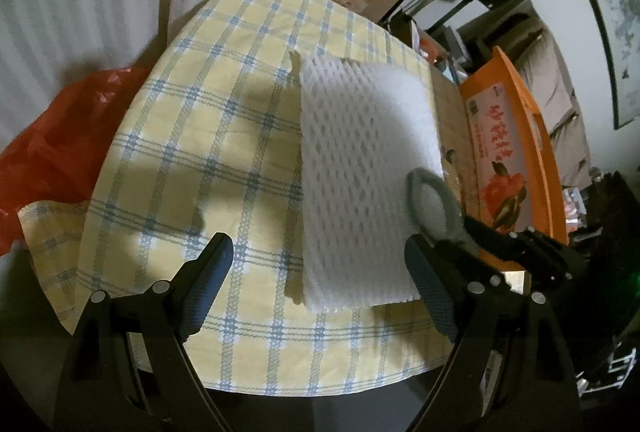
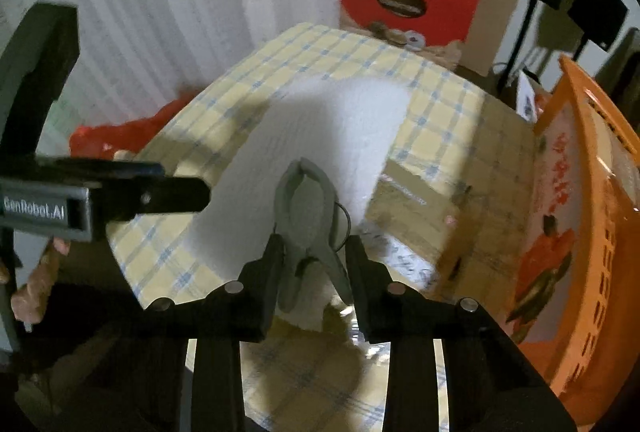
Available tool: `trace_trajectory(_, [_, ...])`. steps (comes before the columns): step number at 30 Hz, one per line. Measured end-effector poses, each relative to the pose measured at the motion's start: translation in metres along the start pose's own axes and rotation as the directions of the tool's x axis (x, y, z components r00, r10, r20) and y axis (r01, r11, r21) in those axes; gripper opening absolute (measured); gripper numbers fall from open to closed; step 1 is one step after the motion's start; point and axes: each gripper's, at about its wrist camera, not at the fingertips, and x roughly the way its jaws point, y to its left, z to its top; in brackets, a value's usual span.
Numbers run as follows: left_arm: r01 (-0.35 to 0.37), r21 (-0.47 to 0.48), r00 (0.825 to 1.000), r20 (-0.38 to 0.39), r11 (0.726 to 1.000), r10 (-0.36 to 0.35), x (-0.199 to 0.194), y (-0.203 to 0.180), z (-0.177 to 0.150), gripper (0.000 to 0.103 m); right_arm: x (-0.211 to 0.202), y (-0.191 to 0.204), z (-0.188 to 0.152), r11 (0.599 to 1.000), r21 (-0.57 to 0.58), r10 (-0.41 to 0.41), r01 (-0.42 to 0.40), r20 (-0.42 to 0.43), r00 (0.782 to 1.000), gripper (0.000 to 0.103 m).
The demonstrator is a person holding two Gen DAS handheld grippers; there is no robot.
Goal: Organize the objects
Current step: 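Move the left gripper back over the white foam net sheet, then grasp the white foam net sheet edge with the left gripper and lift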
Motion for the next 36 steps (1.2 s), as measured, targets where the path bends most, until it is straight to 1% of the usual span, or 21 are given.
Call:
trace_trajectory(3, [0.010, -0.003, 1.000, -0.004, 1.000, -0.010, 0.003, -0.002, -0.001, 0.086, -0.006, -0.015, 0.001, 0.995, 0.088, -0.041, 0.039, 0.020, 0.999, 0.031])
trace_trajectory(6, [0.011, -0.001, 1.000, -0.010, 1.000, -0.011, 0.007, -0.004, -0.003, 0.086, -0.010, -0.027, 0.003, 0.979, 0.145, -0.150, 0.143, 0.036, 0.988, 0.032])
trace_trajectory(8, [0.011, 0.000, 1.000, -0.014, 1.000, -0.011, 0.009, -0.006, -0.004, 0.086, -0.010, -0.029, 0.004, 0.971, 0.155, -0.188, 0.181, 0.034, 0.982, 0.040])
trace_trajectory(12, [0.010, 0.005, 1.000, -0.019, 1.000, -0.009, 0.012, -0.010, -0.005, 0.086, -0.019, -0.025, 0.007, 0.972, 0.162, -0.184, 0.169, 0.082, 0.980, 0.056])
trace_trajectory(13, [0.010, 0.006, 1.000, -0.021, 1.000, -0.010, 0.013, -0.011, -0.005, 0.086, -0.024, -0.024, 0.009, 0.977, 0.160, -0.163, 0.144, 0.110, 0.981, 0.057])
trace_trajectory(15, [0.004, 0.007, 1.000, -0.023, 1.000, -0.004, 0.016, -0.012, -0.004, 0.086, -0.024, -0.024, 0.012, 0.983, 0.163, -0.107, 0.087, 0.116, 0.987, 0.057])
trace_trajectory(17, [0.007, 0.001, 1.000, -0.030, 1.000, -0.007, 0.019, -0.011, -0.003, 0.086, -0.018, -0.025, 0.016, 0.984, 0.178, -0.045, 0.029, 0.090, 0.995, 0.054])
trace_trajectory(18, [0.014, -0.007, 0.999, -0.034, 1.000, -0.014, 0.022, -0.010, -0.003, 0.086, -0.014, -0.025, 0.018, 0.983, 0.181, -0.029, 0.014, 0.080, 0.996, 0.046])
trace_trajectory(19, [0.019, -0.012, 0.999, -0.036, 1.000, -0.020, 0.023, -0.010, -0.003, 0.084, -0.007, -0.024, 0.018, 0.983, 0.182, -0.012, 0.000, 0.061, 0.998, 0.039])
trace_trajectory(20, [0.023, -0.017, 0.999, -0.038, 1.000, -0.024, 0.024, -0.009, -0.003, 0.083, -0.002, -0.024, 0.019, 0.983, 0.183, -0.001, -0.008, 0.048, 0.999, 0.038])
trace_trajectory(22, [0.031, -0.023, 0.999, -0.041, 0.999, -0.032, 0.027, -0.008, -0.002, 0.074, 0.008, -0.025, 0.019, 0.979, 0.202, 0.033, -0.037, 0.027, 0.999, 0.038])
trace_trajectory(23, [0.031, -0.027, 0.999, -0.043, 0.999, -0.032, 0.028, -0.007, -0.002, 0.067, 0.011, -0.026, 0.017, 0.974, 0.217, 0.058, -0.061, 0.018, 0.998, 0.038])
trace_trajectory(24, [0.032, -0.029, 0.999, -0.043, 0.999, -0.034, 0.028, -0.006, -0.002, 0.066, 0.017, -0.027, 0.017, 0.967, 0.238, 0.097, -0.095, 0.005, 0.995, 0.038])
trace_trajectory(25, [0.033, -0.026, 0.999, -0.039, 0.999, -0.034, 0.028, -0.007, -0.002, 0.063, 0.021, -0.026, 0.015, 0.963, 0.247, 0.111, -0.106, -0.004, 0.994, 0.038])
trace_trajectory(27, [0.041, -0.021, 0.998, -0.044, 0.999, -0.042, 0.029, -0.007, -0.002, 0.054, 0.031, -0.024, 0.012, 0.960, 0.259, 0.120, -0.108, -0.032, 0.992, 0.036])
trace_trajectory(29, [0.034, -0.016, 0.998, -0.046, 0.999, -0.035, 0.031, -0.008, -0.001, 0.042, 0.032, -0.023, 0.011, 0.957, 0.263, 0.135, -0.124, -0.025, 0.991, 0.035])
trace_trajectory(30, [0.028, -0.014, 0.998, -0.047, 1.000, -0.029, 0.032, -0.009, -0.001, 0.038, 0.033, -0.023, 0.010, 0.953, 0.271, 0.145, -0.133, -0.024, 0.989, 0.034])
trace_trajectory(31, [0.020, -0.012, 0.999, -0.045, 1.000, -0.021, 0.032, -0.009, -0.001, 0.033, 0.033, -0.022, 0.011, 0.952, 0.272, 0.148, -0.137, -0.021, 0.989, 0.028])
trace_trajectory(32, [0.009, -0.009, 0.999, -0.040, 1.000, -0.009, 0.031, -0.010, -0.001, 0.026, 0.032, -0.020, 0.011, 0.954, 0.266, 0.148, -0.139, -0.016, 0.989, 0.025])
trace_trajectory(34, [-0.002, -0.003, 0.999, -0.032, 1.000, 0.002, 0.029, -0.011, -0.001, 0.018, 0.026, -0.019, 0.011, 0.959, 0.249, 0.137, -0.133, 0.001, 0.991, 0.018])
trace_trajectory(36, [0.005, -0.001, 1.000, -0.021, 1.000, -0.005, 0.025, -0.012, -0.001, 0.017, 0.021, -0.019, 0.011, 0.959, 0.247, 0.143, -0.142, 0.014, 0.990, 0.014])
